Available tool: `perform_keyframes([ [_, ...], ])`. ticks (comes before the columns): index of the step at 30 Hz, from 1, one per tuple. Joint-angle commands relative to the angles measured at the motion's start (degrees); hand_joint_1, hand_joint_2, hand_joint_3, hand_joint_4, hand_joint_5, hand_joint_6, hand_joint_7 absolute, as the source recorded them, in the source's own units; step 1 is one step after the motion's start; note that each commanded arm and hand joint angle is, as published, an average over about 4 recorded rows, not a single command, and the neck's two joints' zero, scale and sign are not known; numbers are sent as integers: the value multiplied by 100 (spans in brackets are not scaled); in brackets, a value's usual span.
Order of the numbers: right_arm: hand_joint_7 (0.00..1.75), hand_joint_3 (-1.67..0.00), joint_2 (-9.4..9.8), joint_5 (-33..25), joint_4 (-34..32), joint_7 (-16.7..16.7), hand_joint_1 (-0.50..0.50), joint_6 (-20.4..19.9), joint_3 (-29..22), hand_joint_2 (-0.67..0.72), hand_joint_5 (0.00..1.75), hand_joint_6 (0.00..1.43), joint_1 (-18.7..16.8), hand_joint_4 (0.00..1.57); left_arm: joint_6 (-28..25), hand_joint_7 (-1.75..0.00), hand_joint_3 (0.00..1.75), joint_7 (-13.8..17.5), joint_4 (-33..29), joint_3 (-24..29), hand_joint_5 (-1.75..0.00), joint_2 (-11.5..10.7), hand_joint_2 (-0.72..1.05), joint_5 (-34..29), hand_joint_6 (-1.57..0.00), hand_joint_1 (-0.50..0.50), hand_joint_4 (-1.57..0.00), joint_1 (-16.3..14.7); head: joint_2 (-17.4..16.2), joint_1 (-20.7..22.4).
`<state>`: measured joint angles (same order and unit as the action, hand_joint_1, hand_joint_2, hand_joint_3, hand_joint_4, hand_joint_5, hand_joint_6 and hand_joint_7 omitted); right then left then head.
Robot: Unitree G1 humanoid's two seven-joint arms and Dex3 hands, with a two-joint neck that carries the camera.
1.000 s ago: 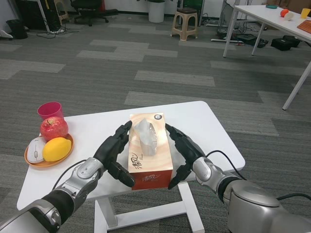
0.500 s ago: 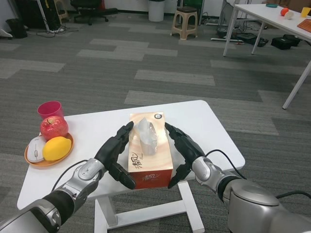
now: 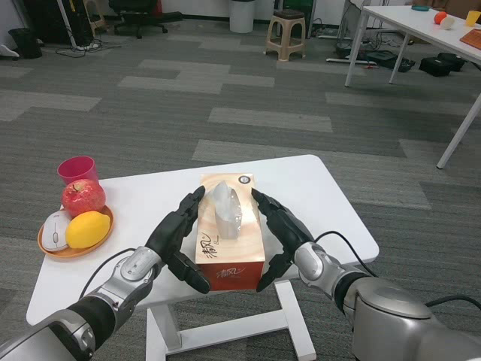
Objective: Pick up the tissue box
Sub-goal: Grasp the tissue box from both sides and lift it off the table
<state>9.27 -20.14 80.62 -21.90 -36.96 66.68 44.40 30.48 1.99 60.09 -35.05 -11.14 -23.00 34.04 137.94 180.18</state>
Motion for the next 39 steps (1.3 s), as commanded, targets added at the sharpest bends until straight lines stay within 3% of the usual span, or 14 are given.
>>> perform_keyframes([
  [1, 14, -8, -13, -16, -91, -43, -46, -31, -24, -27, 0, 0, 56, 3, 107, 0, 2, 48, -28, -37, -21, 86, -46, 10, 0, 50, 0, -3, 14, 0],
  [7, 14, -8, -13, -16, -126, -36, -46, -37, -52, -29, 0, 0, 32, 3, 107, 0, 0, 72, -54, -19, -21, 86, -46, -12, 0, 50, 0, -21, 29, 5],
  [22, 14, -8, 4, -16, -192, -34, -46, -48, -162, -29, 0, 0, 25, 6, 125, 0, 0, 160, -203, 10, -41, 86, -55, -91, 0, 50, 0, -80, 23, 25],
  [39, 14, -16, 22, -18, -238, -29, -46, -48, -175, -41, 0, 0, 25, 9, 151, 0, 0, 171, -261, -10, -41, 75, -37, -181, 0, 50, 0, -89, 17, 26],
])
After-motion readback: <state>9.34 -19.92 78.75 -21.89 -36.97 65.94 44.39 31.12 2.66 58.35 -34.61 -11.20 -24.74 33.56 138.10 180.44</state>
